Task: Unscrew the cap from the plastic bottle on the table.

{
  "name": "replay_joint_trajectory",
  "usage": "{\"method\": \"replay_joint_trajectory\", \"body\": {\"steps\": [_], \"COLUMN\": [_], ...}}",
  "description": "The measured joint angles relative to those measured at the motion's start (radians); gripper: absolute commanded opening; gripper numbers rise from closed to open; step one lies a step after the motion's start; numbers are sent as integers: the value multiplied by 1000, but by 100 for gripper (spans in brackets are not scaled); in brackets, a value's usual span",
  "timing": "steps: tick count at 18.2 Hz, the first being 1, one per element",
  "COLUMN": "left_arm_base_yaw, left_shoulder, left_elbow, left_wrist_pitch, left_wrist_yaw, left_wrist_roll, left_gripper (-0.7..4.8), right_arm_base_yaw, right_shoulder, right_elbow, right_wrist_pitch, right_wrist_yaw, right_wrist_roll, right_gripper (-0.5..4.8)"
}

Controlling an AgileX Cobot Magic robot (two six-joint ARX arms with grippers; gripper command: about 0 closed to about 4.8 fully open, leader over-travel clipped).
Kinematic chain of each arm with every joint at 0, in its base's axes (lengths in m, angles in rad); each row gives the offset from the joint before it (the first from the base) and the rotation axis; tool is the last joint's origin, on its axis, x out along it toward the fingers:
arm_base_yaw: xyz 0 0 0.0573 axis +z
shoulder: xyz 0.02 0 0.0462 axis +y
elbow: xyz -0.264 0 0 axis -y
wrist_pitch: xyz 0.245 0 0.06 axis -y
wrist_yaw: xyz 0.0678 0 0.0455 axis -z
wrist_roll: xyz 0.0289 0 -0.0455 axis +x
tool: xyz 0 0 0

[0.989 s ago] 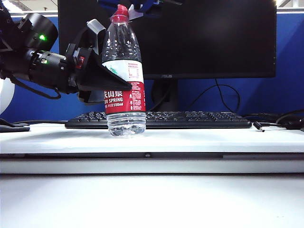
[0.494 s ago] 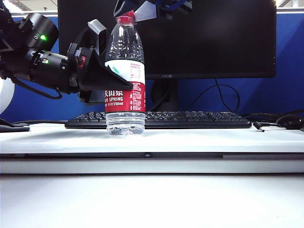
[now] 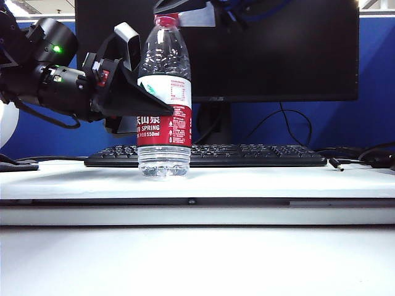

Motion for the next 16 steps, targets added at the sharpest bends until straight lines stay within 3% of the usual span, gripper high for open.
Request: {"method": "replay_joint_trajectory", "body": {"steps": [3,6,9,10,12,14,16], "left_arm_base_yaw": [0,4,3,2,1,1,1], "left_shoulder": [0,1,1,1,1,0,0], "left_elbow": [-2,2,2,2,2,2,2], "left_wrist_pitch": [-8,14,13,12,11,16,20], "left_wrist_yaw": [15,-18,-16,-17,-17,-32,-44], "left_wrist_roll": [13,3,0,0,-1,-1,2], "left_gripper": [268,268,268,268,268,268,268], "right_arm_base_yaw": [-18,6,-7,-3,-4,-5,-5], "right_shoulder": [2,5,5,3,-19,-59,-91], "right_elbow": [1,-6,-6,-6,-6,-6,-6], "right_wrist_pitch": [-3,-66,-62,-61,-84,-123,-160], "right_wrist_yaw": [-102,-278,-257,-248,-150,-60,3], "right_wrist_roll": [-4,26,29,29,28,32,30], "right_gripper": [8,8,12,31,157,181,293]}}
